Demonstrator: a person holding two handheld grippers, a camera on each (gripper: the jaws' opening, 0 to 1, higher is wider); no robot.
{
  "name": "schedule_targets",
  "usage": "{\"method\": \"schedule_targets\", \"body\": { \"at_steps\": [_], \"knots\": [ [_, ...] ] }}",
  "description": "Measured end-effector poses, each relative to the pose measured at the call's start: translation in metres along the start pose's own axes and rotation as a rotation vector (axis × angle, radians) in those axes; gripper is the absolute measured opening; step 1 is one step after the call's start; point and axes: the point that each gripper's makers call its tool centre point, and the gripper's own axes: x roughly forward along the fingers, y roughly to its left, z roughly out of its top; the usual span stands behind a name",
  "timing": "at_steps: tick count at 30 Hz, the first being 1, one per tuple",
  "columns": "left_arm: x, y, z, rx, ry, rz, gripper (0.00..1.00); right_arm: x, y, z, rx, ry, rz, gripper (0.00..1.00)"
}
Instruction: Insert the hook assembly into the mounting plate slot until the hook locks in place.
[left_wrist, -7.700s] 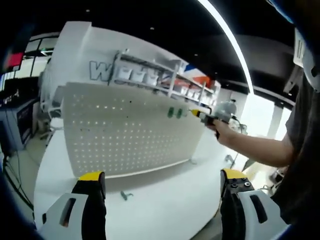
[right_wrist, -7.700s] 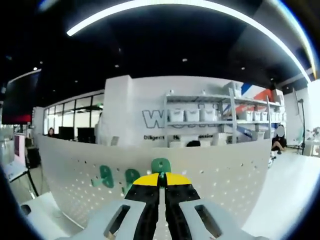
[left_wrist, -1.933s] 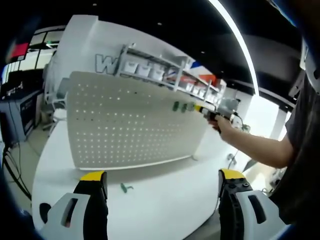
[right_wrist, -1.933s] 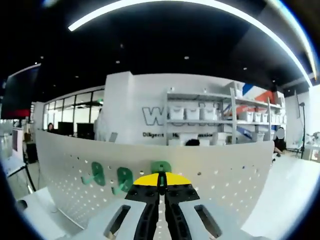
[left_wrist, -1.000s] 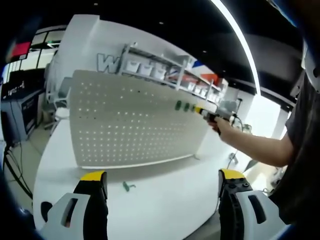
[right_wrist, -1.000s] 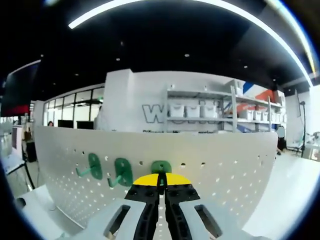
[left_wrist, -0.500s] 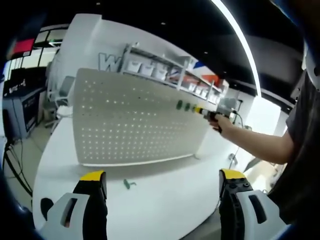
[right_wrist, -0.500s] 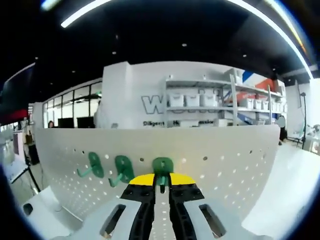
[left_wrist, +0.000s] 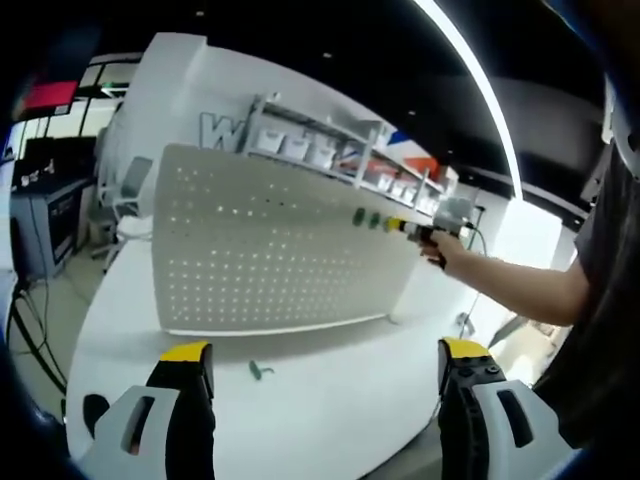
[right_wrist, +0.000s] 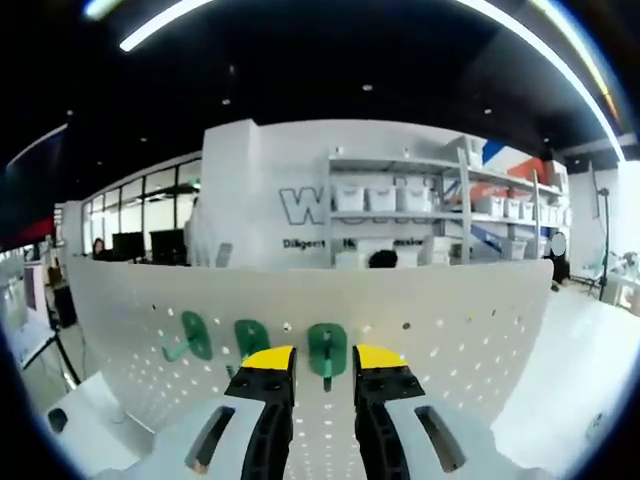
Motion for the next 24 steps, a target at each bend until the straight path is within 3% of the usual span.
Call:
{"method": "schedule_targets", "body": {
  "at_steps": [11, 24],
  "knots": [
    [-0.008, -0.004, -0.001, 0.011, -0.009, -0.004, 0.94, -0.022, 0.004, 0.036, -0.02, -0.055, -0.001, 0.21],
    [-0.019, -0.015, -0.011, 0.035, 0.007, -0.014, 0.94, -0.072, 0.018, 0.036, -0.115, -0.026, 0.034, 0.22]
  ]
}}
